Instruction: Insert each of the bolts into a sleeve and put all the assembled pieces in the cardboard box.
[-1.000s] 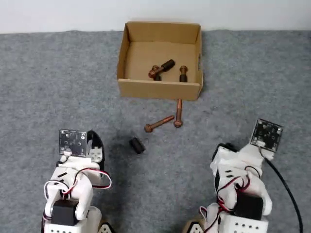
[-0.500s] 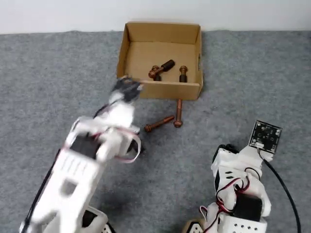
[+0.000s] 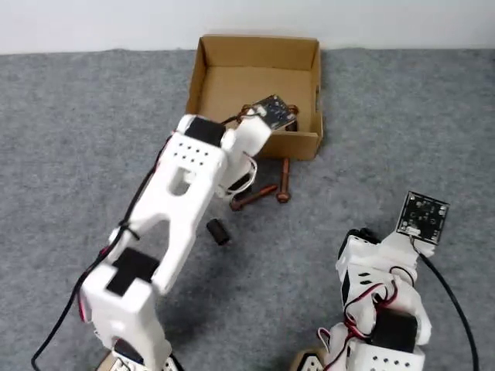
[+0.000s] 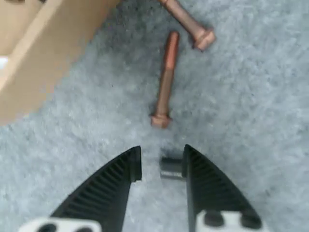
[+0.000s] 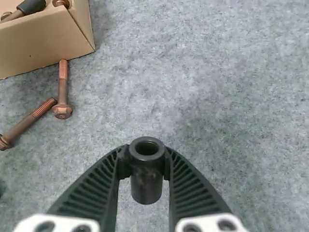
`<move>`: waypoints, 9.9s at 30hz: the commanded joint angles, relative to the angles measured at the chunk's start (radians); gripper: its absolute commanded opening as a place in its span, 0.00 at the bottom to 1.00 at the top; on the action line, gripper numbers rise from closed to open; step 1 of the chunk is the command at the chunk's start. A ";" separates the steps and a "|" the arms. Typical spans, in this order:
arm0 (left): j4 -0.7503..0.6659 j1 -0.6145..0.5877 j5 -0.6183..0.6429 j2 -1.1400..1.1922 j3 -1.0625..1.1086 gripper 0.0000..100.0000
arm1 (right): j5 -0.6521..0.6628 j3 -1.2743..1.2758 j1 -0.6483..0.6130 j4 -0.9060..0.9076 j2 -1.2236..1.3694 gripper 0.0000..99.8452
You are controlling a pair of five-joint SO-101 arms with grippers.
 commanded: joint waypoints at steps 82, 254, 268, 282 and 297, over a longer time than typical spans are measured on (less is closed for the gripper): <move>0.239 -0.457 2.025 -0.064 0.033 0.17 | 0.005 0.000 0.007 -0.042 -0.015 0.01; -0.618 0.252 0.905 -1.996 1.419 0.01 | 0.341 0.094 -0.914 -0.326 -0.240 0.01; -0.393 0.328 0.700 -1.995 1.501 0.11 | 0.342 0.091 -0.914 -0.326 -0.245 0.01; -0.215 0.324 0.634 -1.993 1.351 0.28 | 0.342 0.095 -0.912 -0.320 -0.245 0.01; -0.324 -0.247 0.489 -2.001 1.386 0.01 | 0.333 0.089 -0.513 -0.317 -0.240 0.01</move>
